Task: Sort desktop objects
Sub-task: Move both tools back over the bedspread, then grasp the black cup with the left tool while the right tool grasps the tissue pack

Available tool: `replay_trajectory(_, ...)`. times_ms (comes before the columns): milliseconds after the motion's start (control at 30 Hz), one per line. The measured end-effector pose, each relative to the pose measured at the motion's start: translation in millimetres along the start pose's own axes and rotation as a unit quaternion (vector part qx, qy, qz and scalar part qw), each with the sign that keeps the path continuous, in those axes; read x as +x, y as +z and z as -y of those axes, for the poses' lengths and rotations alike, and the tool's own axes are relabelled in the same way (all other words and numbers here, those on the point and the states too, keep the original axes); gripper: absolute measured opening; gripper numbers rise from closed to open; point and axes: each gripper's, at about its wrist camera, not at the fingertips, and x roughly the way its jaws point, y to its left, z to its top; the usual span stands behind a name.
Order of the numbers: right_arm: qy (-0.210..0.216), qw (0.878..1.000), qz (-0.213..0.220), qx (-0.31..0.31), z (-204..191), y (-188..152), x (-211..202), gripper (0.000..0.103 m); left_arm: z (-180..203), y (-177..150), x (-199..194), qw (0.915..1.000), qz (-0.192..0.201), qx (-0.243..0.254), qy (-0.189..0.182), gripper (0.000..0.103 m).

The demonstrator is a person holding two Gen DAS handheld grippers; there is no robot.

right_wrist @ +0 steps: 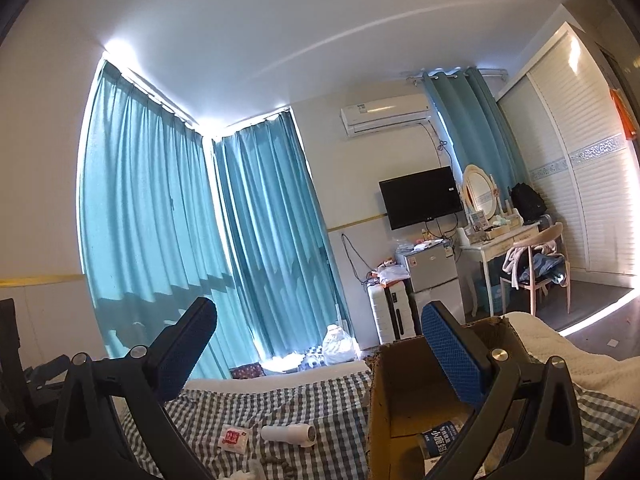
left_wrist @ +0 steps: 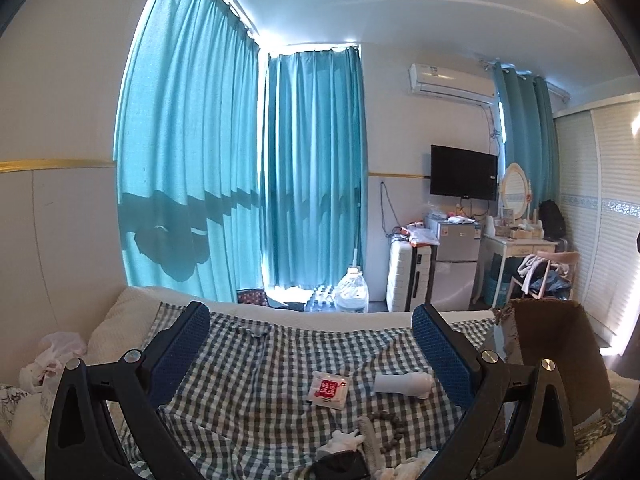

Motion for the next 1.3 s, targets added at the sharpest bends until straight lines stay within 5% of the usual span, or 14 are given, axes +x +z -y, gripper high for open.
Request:
replay_trajectory(267, 0.067, 0.997, -0.032, -0.015, -27, -27, 29, 0.103, -30, -26, 24, 0.9985, -0.045, -0.018, 0.025, 0.103)
replay_trajectory(367, 0.061, 0.996, -0.056, -0.043, -37, -43, 39, 0.103, -37, -35, 33, 0.9978, -0.053, -0.019, 0.035, 0.103)
replay_trajectory(600, 0.095, 0.983, -0.151, -0.041, -36, -79, 74, 0.103, -35, -64, 74, 0.9909, -0.125, 0.016, 0.045, 0.103)
replay_trajectory(733, 0.095, 0.978, -0.178, -0.056, -41, -98, 87, 0.103, -29, -84, 97, 0.9859, -0.166, 0.014, 0.019, 0.103)
replay_trajectory(1067, 0.076, 0.954, -0.273, -0.096, -43, -163, 127, 0.103, -15, -149, 159, 0.9512, -0.305, -0.036, -0.032, 0.103)
replay_trajectory(1300, 0.07, 0.93, -0.342, -0.113, -40, -211, 151, 0.103, -8, -187, 184, 0.9291, -0.362, -0.05, -0.057, 0.103)
